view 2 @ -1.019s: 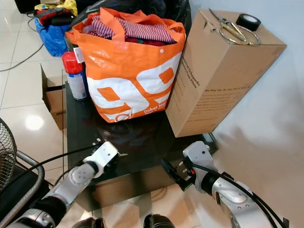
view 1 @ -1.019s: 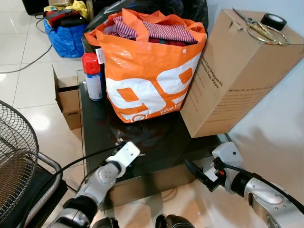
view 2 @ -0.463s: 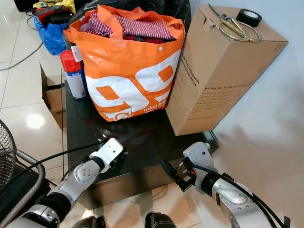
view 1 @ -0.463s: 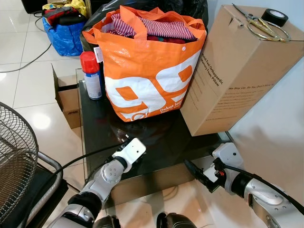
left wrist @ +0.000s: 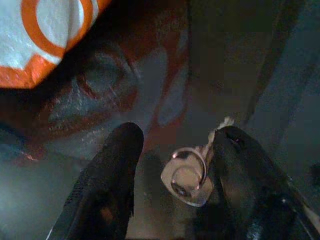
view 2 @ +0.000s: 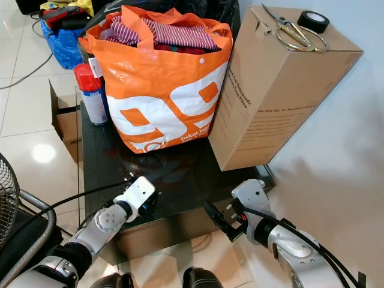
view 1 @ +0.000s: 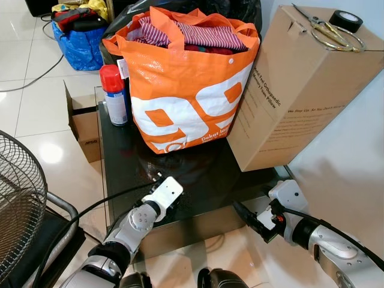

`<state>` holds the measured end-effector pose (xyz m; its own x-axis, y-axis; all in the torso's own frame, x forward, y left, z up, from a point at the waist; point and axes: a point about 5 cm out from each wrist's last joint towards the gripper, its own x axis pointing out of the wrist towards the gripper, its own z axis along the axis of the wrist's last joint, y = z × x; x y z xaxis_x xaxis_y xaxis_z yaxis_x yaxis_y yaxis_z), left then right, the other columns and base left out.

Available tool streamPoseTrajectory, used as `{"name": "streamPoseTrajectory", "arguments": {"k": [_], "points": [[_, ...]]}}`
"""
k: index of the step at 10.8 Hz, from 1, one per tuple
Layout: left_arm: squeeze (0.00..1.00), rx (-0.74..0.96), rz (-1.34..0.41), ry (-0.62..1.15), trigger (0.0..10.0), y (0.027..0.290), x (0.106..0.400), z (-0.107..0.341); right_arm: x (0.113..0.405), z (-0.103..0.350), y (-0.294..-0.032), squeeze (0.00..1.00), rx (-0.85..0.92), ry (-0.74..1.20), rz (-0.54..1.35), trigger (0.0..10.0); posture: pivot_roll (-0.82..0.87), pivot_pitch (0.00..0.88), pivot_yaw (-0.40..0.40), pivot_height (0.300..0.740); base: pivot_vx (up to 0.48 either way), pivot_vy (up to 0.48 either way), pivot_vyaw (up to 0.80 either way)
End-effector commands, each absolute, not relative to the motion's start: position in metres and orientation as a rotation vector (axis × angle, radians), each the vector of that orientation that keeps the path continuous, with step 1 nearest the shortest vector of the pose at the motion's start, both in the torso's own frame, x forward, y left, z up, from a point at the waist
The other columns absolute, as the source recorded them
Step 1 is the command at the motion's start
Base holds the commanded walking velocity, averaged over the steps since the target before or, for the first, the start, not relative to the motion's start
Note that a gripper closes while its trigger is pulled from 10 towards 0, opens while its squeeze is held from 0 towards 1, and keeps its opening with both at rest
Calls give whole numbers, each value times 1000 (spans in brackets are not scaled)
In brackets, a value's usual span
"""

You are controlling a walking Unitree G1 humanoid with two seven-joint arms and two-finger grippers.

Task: Hang keys on a hook

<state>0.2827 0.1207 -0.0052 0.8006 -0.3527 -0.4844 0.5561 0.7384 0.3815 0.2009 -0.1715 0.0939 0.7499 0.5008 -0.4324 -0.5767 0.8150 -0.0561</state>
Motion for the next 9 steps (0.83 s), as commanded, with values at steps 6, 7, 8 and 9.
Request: {"name": "streamPoseTrajectory", "arguments": {"k": [6,7,8,9], "points": [[0,486,-528,527,0,116,275,-18,199,99,-178,0,-201,414,577,10000,-272,125,-114,740,0,0,0],[0,476,-519,537,0,116,274,-19,199,98,-178,0,-202,417,578,10000,-273,125,-113,740,0,0,0],[0,458,-510,548,0,116,273,-20,199,98,-178,0,-203,416,577,10000,-274,124,-113,740,0,0,0],[0,450,-507,551,0,116,273,-20,199,98,-178,0,-203,415,577,10000,-274,124,-114,740,0,0,0]]}}
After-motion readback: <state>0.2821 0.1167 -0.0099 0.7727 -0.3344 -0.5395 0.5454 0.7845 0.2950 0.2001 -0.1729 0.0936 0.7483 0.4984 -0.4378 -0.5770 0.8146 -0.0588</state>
